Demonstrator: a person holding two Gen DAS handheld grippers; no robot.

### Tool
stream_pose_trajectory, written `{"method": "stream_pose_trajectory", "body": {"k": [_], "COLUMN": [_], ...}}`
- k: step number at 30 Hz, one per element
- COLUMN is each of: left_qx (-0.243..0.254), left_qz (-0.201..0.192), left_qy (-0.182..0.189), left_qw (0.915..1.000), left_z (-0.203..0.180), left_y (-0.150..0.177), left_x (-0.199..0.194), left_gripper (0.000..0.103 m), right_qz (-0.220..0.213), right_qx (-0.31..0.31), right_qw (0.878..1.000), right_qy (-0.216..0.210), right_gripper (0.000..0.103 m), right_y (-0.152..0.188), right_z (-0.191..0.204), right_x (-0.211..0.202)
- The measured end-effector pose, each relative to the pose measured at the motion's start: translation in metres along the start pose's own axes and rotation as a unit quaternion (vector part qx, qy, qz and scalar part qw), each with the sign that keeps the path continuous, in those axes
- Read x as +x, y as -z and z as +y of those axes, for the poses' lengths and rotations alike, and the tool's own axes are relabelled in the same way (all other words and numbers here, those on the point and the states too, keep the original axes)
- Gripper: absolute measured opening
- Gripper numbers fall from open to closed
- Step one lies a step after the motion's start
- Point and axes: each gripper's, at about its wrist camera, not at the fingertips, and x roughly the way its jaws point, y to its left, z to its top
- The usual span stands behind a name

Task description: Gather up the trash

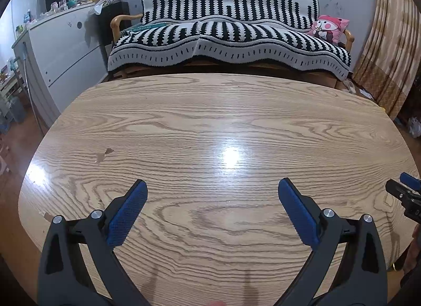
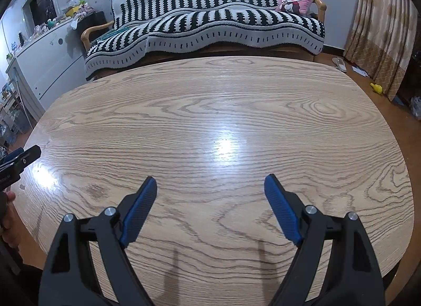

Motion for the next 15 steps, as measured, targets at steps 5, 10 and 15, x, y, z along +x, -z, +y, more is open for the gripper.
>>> {"method": "stream_pose_trajectory", "body": {"k": [5,10,15], "left_qx": [-0.002,0.0,0.005], "left_qz": [0.002,0.0,-0.002], "left_qy": [0.0,-0.003,-0.01], "left_qw": [1.0,1.0,0.9999], "left_z": [0.0017,0.0,-0.0019], "left_y": [-0.0002,0.0018,0.0032], "left_x": [0.0004,-0.003,-0.0054], "left_gripper": [0.096,0.096,0.096], "right_qz": [0.0,0.0,0.001], "right_qx": [-0.001,-0.002,-0.003], "right_qw": [1.0,1.0,1.0], "right_qy": [0.0,0.001,0.0], "right_gripper": [0.081,0.081,0.081], "right_y": [0.0007,0.0,-0.0008], "right_z": [-0.0011,-0.0008,-0.0024], "right_x": [-0.0011,-0.002,-0.0037]}}
